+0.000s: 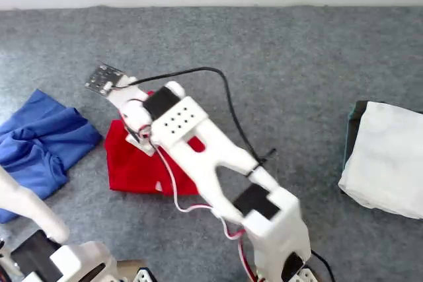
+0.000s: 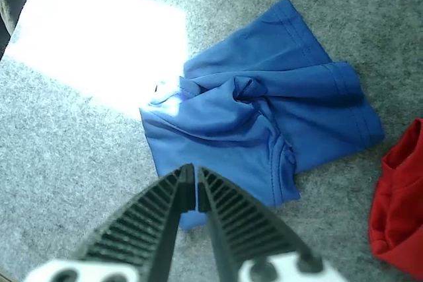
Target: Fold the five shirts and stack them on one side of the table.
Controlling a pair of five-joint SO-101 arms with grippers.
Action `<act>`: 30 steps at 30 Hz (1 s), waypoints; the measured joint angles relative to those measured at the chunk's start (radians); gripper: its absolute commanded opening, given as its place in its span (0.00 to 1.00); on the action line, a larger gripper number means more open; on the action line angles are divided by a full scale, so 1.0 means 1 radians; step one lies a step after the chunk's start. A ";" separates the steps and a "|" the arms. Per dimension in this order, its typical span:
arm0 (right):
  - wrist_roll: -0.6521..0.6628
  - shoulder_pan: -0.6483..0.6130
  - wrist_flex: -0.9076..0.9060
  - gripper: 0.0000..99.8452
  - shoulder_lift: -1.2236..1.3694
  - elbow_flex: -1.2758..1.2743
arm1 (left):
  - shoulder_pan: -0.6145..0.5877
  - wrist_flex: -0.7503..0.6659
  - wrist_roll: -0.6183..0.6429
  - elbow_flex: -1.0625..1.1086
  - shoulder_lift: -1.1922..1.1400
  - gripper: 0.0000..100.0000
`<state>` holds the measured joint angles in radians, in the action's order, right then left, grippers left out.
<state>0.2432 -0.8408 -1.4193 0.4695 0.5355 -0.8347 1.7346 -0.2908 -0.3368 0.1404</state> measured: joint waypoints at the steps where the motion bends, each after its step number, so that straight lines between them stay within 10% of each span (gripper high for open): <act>1: 0.000 -0.006 0.000 0.08 0.037 0.052 | 0.000 0.000 0.000 0.000 0.000 0.02; 8: -0.025 -0.063 -0.175 0.29 0.242 0.400 | 0.000 0.000 0.000 0.000 0.000 0.02; 17: -0.006 0.026 -0.334 0.00 0.276 0.631 | 0.000 0.000 0.000 0.000 0.000 0.02; 30: 0.141 0.002 -0.304 0.01 0.377 0.347 | 0.000 0.000 0.000 0.000 0.038 0.02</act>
<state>0.3844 -0.8393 -1.7231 0.8470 0.8823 -0.8347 1.7346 -0.2908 -0.3368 0.1788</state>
